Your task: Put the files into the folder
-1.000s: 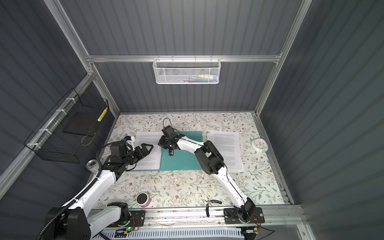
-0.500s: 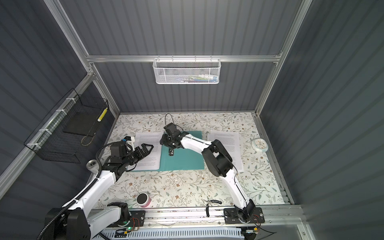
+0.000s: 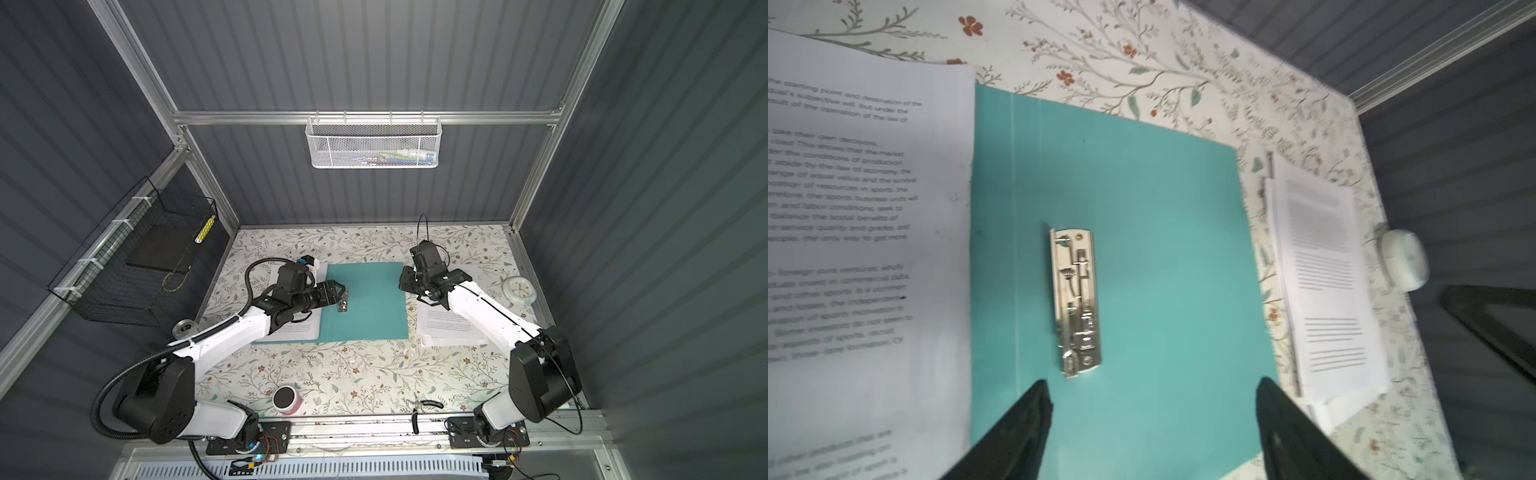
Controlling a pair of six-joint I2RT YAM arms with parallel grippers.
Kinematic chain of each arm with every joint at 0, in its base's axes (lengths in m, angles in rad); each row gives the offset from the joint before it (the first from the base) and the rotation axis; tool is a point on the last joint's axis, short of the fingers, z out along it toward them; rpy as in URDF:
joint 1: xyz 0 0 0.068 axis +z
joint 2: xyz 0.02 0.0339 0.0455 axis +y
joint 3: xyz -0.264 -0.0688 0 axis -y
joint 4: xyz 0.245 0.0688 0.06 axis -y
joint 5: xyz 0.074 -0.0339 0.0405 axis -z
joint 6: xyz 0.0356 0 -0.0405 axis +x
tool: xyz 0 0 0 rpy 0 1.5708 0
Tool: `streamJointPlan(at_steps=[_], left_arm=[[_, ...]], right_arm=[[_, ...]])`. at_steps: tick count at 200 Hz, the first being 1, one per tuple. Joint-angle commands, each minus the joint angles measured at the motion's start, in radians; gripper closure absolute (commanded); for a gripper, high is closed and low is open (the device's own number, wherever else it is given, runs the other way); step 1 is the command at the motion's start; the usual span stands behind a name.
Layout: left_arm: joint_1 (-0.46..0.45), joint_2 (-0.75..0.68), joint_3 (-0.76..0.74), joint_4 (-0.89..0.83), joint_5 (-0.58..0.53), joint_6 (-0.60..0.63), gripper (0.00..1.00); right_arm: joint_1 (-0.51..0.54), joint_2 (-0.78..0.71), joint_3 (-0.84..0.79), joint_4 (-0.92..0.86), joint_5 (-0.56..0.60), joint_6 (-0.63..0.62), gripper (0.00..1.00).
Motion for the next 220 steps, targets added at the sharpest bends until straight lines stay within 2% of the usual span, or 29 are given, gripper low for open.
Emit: streamJointPlan(at_steps=[1,20,31,47,69,79,104,124,220], left_arm=[[0.006,0.001,0.038,-0.097,-0.078,0.032,0.29],[0.009,-0.064,0.015,-0.160,-0.158,0.057,0.29],[0.015,-0.100,-0.011,-0.185,-0.169,0.063,0.29],[0.027,-0.145,-0.061,-0.207,-0.170,0.044,0.36],[0.056,-0.207,-0.145,-0.218,-0.166,0.003,0.49],[0.080,-0.238,-0.189,-0.205,-0.152,-0.014,0.48],[0.184,-0.296,-0.323,-0.105,-0.059,-0.072,0.45],[0.217,-0.311,-0.375,-0.066,-0.036,-0.080,0.46],[0.224,-0.271,-0.402,-0.005,-0.023,-0.075,0.51]], right_arm=[[0.045,0.045,-0.007,0.007,-0.042,-0.009,0.79],[0.099,0.135,0.051,0.035,-0.078,0.011,0.83],[0.131,0.201,0.102,0.049,-0.114,0.025,0.86],[0.171,0.301,0.177,0.070,-0.180,0.046,0.91],[0.230,0.438,0.315,0.042,-0.225,0.042,0.91],[0.247,0.490,0.372,0.026,-0.235,0.040,0.87],[0.266,0.591,0.466,0.017,-0.271,0.048,0.87],[0.272,0.644,0.521,-0.004,-0.281,0.047,0.89],[0.275,0.718,0.549,-0.045,-0.235,0.040,0.88]])
